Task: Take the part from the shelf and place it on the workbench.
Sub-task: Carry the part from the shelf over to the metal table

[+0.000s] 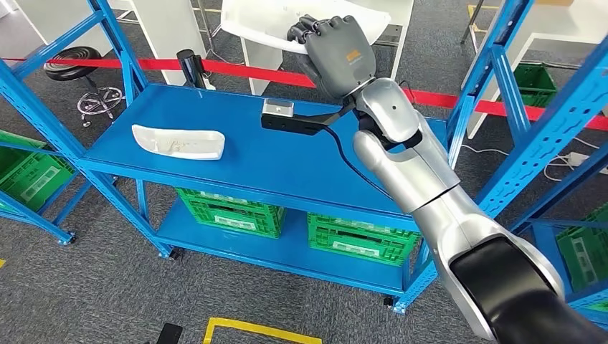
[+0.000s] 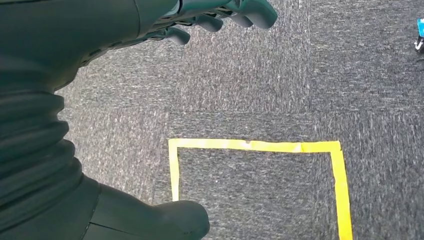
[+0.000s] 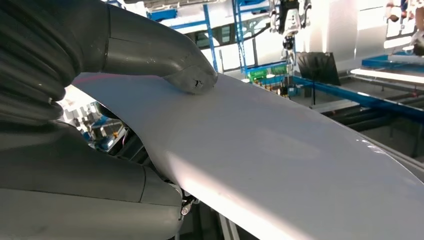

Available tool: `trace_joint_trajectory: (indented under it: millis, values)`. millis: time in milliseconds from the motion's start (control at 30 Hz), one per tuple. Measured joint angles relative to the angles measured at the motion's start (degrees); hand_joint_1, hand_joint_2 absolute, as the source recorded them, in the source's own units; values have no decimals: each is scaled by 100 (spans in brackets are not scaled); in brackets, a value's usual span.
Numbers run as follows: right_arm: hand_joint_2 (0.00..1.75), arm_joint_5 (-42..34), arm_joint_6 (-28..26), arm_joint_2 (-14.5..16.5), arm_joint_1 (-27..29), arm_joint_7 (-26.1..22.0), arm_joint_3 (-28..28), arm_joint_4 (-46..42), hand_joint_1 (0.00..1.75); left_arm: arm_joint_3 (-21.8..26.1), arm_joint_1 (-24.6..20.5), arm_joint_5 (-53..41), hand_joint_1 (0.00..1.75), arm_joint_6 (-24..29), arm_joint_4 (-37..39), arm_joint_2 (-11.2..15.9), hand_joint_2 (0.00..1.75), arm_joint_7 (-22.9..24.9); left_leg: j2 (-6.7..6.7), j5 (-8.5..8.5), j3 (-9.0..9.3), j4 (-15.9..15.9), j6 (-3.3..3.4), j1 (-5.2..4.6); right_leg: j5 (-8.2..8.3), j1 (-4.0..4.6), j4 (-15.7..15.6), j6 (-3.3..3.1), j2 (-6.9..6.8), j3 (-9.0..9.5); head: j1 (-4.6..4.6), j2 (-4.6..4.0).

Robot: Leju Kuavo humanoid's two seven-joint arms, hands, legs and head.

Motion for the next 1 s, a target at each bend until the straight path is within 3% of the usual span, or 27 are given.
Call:
trace_joint_trajectory:
  millis: [67, 100, 133, 167, 200, 267, 300, 333, 433, 500, 567, 600, 633, 667, 700, 767, 833, 933, 1000]
  values:
    - [175, 28, 1, 2, 7, 27, -4, -9, 175, 0, -1, -4, 0, -1, 3, 3, 175, 2, 8, -493, -251, 747, -48, 5, 88, 3, 0, -34, -3, -106, -4, 0]
    - [175, 40, 1, 1, 15, 42, -5, -9, 175, 1, 1, -6, 0, -1, 3, 5, 175, 4, 9, -653, -341, 1094, -67, 7, 132, 6, 4, -34, -3, -167, -3, 0]
    - [175, 52, 0, 1, 25, 54, -6, -9, 175, 1, 2, -8, 0, -2, 4, 7, 175, 5, 9, -705, -348, 1278, -76, 7, 177, 9, 7, -30, -4, -228, -4, 0]
    - [175, 66, -2, 0, 32, 65, -8, -10, 175, 2, 3, -9, 0, -2, 4, 7, 175, 7, 10, -651, -240, 1237, -75, 7, 221, 10, 10, -22, -5, -286, -4, 0]
    - [175, 82, -8, 0, 38, 75, -12, -13, 175, 2, 2, -10, 0, -2, 4, 7, 175, 8, 13, -526, -13, 962, -66, 8, 262, 10, 11, -9, -5, -334, -4, 0]
    - [175, 119, -29, -2, 40, 96, -33, -46, 175, 2, -6, -14, 0, -2, 2, 7, 175, 6, 24, -353, 583, 127, -18, -5, 335, 13, 17, 32, -9, -402, -2, 0]
    - [175, 141, -44, -3, 40, 106, -50, -70, 175, 2, -9, -17, 0, -2, 1, 7, 175, 3, 25, -317, 782, -171, 20, -23, 368, 15, 16, 61, -14, -417, -2, 0]
    - [175, 165, -60, -5, 40, 115, -65, -93, 175, 3, -11, -20, 0, -2, 0, 7, 175, -2, 24, -322, 877, -343, 63, -43, 400, 15, 14, 95, -19, -426, -7, 0]
    - [175, 217, -86, -23, 56, 146, -98, -131, 175, 4, -6, -25, 0, -4, -1, 5, 175, -22, 20, -244, 834, -427, 200, -54, 462, 11, 2, 201, -20, -462, -22, 0]
    - [175, 234, -88, -49, 66, 157, -119, -147, 175, 4, -4, -26, 0, -9, -1, 3, 175, -35, 36, -131, 760, -459, 291, -27, 181, 7, 287, 261, 2, -597, -8, 0]
    - [175, 246, -89, -72, 89, 158, -127, -154, 175, 4, -4, -27, 0, -13, -2, 4, 175, -41, 44, -24, 630, -457, 340, -24, -349, -6, 1019, 309, 17, -849, 8, 0]
    - [175, 248, -90, -82, 110, 159, -128, -154, 175, 4, -2, -27, 0, -15, -3, 4, 175, -42, 44, 23, 561, -451, 345, -24, -539, -10, 1395, 326, 18, -955, 12, 0]
    - [175, 249, -90, -88, 134, 159, -129, -154, 175, 4, 0, -27, 0, -16, -2, 4, 175, -42, 43, 68, 493, -441, 342, -24, -610, -12, 1626, 335, 18, -986, 13, 0]
    - [175, 250, -90, -93, 153, 159, -129, -154, 175, 4, 3, -27, 0, -17, -2, 2, 175, -42, 40, 109, 427, -426, 333, -23, -569, -14, 1641, 337, 18, -909, 16, 0]
    - [175, 250, -89, -96, 162, 160, -132, -155, 175, 4, 5, -27, 0, -17, -1, -1, 175, -42, 36, 145, 364, -407, 320, -21, -450, -16, 1426, 332, 18, -714, 18, 0]
    - [175, 250, -89, -96, 159, 162, -140, -176, 175, 4, 5, -27, 0, -17, 1, -5, 175, -42, 28, 202, 252, -352, 276, -23, -259, -11, 627, 300, 22, -147, 20, 0]
    - [175, 249, -91, -99, 156, 162, -151, -212, 175, 5, 2, -28, 0, -17, 2, -6, 175, -43, 21, 252, 193, -311, 208, -29, -219, 13, 134, 233, 38, 154, 27, 0]
    - [175, 250, -91, -108, 155, 159, -162, -237, 175, 13, 7, -29, 0, -17, 3, -3, 175, -43, 12, 328, 145, -316, 87, -22, -158, 28, 53, 108, 40, 113, 49, 0]
    - [175, 251, -91, -102, 147, 155, -163, -245, 175, 25, 13, -29, 0, -17, 6, -3, 175, -43, 13, 119, 30, -119, 23, -10, -48, 9, 12, 25, 26, 45, 40, 0]
